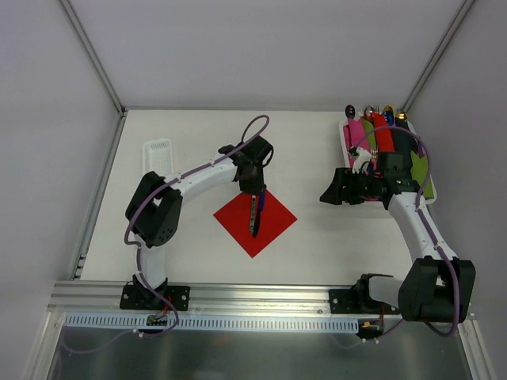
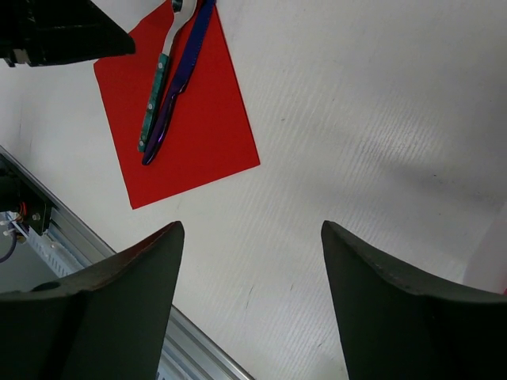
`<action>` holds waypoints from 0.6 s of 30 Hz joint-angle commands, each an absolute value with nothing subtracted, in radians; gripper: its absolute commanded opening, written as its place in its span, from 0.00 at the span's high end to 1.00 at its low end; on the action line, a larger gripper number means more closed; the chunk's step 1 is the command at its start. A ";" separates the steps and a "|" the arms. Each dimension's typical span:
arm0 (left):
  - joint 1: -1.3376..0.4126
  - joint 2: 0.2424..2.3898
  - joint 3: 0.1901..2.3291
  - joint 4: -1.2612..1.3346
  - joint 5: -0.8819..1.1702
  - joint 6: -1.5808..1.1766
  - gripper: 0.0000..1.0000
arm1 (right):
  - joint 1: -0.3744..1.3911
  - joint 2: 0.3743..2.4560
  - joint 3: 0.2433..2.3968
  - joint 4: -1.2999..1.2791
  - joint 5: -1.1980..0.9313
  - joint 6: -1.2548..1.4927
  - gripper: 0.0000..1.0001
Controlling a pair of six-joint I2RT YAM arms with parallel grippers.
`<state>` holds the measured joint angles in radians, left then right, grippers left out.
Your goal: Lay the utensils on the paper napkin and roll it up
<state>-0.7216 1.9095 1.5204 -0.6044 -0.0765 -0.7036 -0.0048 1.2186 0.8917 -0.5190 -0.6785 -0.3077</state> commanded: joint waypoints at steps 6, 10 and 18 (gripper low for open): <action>-0.709 1.784 1.453 -0.540 -0.042 -0.749 0.93 | 0.165 1.247 0.916 -0.483 -0.651 -0.327 0.43; -0.599 1.601 1.294 -0.505 0.072 -0.761 0.90 | 0.424 1.256 0.931 -0.485 -0.532 -0.419 0.52; -0.362 1.319 1.094 -0.508 0.210 -0.726 0.78 | 0.875 1.351 0.942 -0.431 -0.327 -0.570 0.59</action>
<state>-0.3954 1.3819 1.1412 -0.5087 0.1127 -0.7403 0.7799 1.3228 0.9108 -0.4644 -0.4469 -0.4824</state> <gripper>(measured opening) 0.211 0.412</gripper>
